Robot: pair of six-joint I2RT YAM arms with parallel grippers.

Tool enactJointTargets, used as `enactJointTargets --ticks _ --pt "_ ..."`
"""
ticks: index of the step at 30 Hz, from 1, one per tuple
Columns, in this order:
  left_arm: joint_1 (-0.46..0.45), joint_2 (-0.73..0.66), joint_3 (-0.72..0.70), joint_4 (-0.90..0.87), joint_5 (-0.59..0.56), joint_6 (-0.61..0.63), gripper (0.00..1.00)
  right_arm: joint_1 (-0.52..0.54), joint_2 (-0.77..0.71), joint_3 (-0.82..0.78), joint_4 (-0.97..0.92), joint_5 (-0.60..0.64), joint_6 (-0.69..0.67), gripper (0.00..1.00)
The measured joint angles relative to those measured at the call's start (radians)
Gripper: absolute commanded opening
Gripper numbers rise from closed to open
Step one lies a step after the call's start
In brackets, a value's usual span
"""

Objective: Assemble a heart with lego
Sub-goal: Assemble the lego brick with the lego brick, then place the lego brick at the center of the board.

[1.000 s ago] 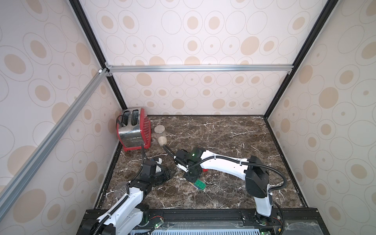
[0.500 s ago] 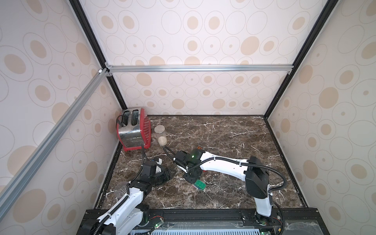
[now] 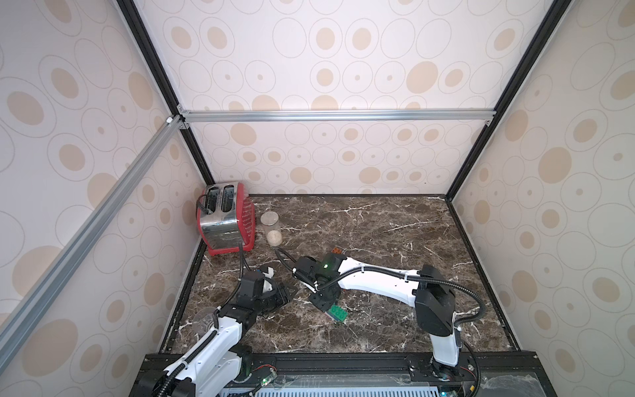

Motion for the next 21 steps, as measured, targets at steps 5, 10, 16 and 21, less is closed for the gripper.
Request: enactJointTargets --ticks 5,10,16,21 --pt "0.0 0.0 0.0 0.0 0.0 0.0 0.62 0.018 0.0 0.002 -0.006 0.029 0.0 0.22" --pt "0.0 0.0 0.0 0.0 0.0 0.0 0.62 0.039 0.011 0.004 -0.028 0.07 0.005 0.21" --pt "0.0 0.0 0.0 0.0 0.0 0.0 0.62 0.04 0.013 0.003 -0.027 0.088 0.007 0.21" --pt "0.0 -0.002 0.0 0.0 0.0 0.0 0.62 0.031 -0.014 -0.04 0.017 0.051 0.003 0.21"
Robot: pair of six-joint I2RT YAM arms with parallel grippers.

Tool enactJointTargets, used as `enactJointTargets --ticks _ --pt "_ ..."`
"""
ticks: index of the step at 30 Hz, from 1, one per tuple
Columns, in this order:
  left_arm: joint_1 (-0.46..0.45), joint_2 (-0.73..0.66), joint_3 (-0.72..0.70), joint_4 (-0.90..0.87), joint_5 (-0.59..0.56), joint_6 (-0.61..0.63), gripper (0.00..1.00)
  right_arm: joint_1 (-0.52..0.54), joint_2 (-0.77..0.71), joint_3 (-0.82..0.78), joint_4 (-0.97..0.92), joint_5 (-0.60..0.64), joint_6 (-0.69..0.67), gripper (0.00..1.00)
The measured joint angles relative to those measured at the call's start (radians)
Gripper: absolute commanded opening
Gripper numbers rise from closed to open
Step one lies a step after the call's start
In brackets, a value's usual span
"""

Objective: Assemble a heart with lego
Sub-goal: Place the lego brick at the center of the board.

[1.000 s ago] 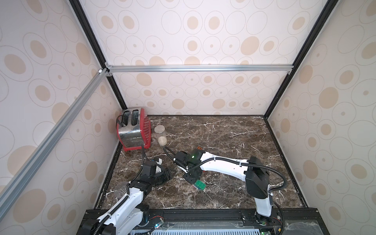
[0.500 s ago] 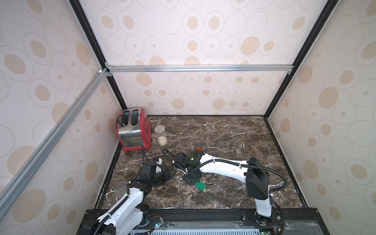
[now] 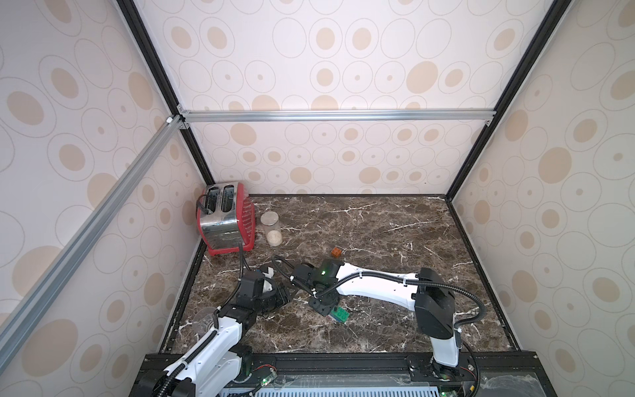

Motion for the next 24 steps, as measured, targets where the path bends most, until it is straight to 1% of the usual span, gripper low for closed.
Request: enactJointTargets --ticks 7,10,16,19,24 --pt "0.0 0.0 0.0 0.0 0.0 0.0 0.62 -0.037 -0.066 -0.112 0.111 -0.074 0.0 0.21" --pt "0.0 0.0 0.0 0.0 0.0 0.0 0.62 -0.045 -0.077 -0.131 0.135 -0.09 0.0 0.21" --pt "0.0 -0.01 0.0 -0.003 0.0 0.0 0.62 -0.047 -0.076 -0.119 0.125 -0.087 -0.019 0.21" --pt "0.0 -0.034 0.0 -0.014 -0.006 0.0 0.62 -0.047 -0.061 -0.091 0.095 -0.078 -0.055 0.22" --pt "0.0 -0.049 0.0 -0.023 -0.011 0.0 0.62 -0.047 -0.034 -0.027 0.044 -0.067 -0.156 0.25"
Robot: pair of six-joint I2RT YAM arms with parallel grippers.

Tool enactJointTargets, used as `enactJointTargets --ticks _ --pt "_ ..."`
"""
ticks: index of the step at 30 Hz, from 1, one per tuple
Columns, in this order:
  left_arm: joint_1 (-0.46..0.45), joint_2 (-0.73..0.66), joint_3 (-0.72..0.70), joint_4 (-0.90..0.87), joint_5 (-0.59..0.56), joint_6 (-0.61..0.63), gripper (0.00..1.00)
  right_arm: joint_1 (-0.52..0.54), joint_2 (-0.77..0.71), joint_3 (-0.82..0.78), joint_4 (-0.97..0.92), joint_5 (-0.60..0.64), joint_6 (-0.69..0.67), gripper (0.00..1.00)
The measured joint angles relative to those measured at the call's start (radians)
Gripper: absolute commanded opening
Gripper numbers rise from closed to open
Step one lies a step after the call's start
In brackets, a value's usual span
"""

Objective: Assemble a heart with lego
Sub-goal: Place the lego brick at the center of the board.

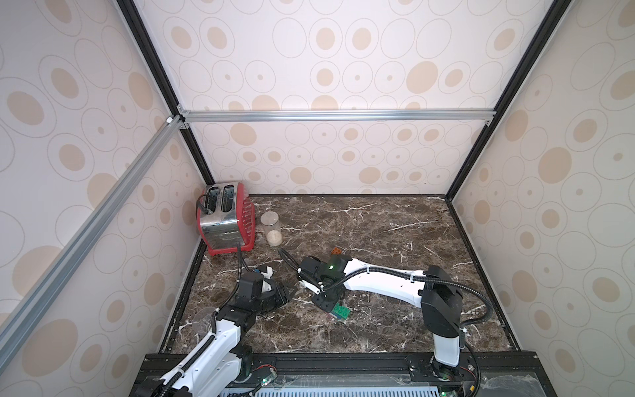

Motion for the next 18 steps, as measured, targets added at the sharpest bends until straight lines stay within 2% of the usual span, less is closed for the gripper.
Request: enactJointTargets --ticks 5,13,15,18 --pt "0.0 0.006 0.0 -0.001 -0.002 0.0 0.62 -0.001 0.004 0.049 -0.023 -0.014 -0.104 0.26" --pt "0.0 0.005 0.0 -0.024 -0.012 0.0 0.62 -0.001 0.057 0.055 -0.007 -0.035 -0.143 0.3" --pt "0.0 0.005 0.0 -0.026 -0.013 0.0 0.62 -0.001 0.059 0.056 0.003 -0.031 -0.143 0.35" --pt "0.0 0.005 0.0 -0.027 -0.015 0.0 0.62 -0.001 0.059 0.056 0.005 -0.031 -0.143 0.48"
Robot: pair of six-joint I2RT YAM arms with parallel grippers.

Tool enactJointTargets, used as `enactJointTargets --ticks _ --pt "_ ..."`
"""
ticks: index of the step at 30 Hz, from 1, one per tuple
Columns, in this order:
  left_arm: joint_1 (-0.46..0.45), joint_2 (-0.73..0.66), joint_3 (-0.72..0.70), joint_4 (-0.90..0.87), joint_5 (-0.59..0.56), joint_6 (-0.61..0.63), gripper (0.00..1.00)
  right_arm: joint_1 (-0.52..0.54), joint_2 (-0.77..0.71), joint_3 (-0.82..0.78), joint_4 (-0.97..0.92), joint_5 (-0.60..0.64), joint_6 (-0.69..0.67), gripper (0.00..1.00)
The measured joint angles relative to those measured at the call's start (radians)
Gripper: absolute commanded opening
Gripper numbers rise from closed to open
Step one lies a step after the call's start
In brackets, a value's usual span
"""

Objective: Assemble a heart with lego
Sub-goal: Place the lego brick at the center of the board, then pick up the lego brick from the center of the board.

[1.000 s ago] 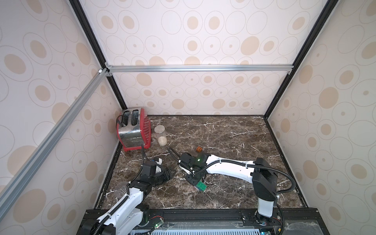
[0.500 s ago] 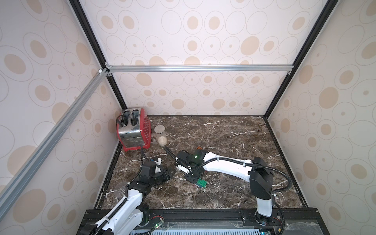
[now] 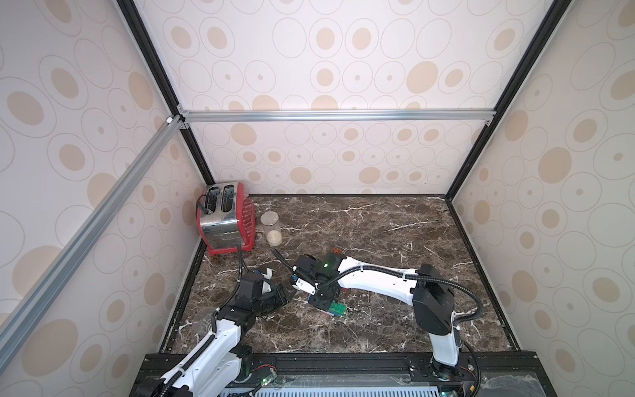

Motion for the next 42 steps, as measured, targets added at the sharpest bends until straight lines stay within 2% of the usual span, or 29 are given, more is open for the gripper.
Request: enactJointTargets --ticks 2,5,11,18,21,29,42 --pt "0.0 0.0 0.0 0.0 0.0 0.0 0.62 0.0 0.0 0.0 -0.001 -0.001 -0.006 0.59" --pt "0.0 0.0 0.0 0.0 0.0 0.0 0.63 0.0 -0.002 0.0 0.003 0.0 -0.006 0.68" --pt "0.0 0.014 0.005 0.002 0.01 0.005 0.63 -0.018 -0.055 -0.001 0.009 0.008 0.023 0.74" --pt "-0.002 0.161 0.023 0.058 0.048 0.009 0.62 -0.156 -0.247 -0.093 0.086 0.077 0.159 0.74" --pt "-0.002 0.193 0.032 0.074 0.057 0.014 0.62 -0.218 -0.275 -0.153 0.11 0.128 0.224 0.74" --pt "-0.007 0.214 0.044 0.103 0.064 0.021 0.62 -0.237 -0.167 -0.254 0.163 0.184 0.344 0.74" --pt "-0.011 0.184 0.044 0.102 0.063 0.023 0.63 -0.243 -0.039 -0.264 0.23 0.195 0.436 0.6"
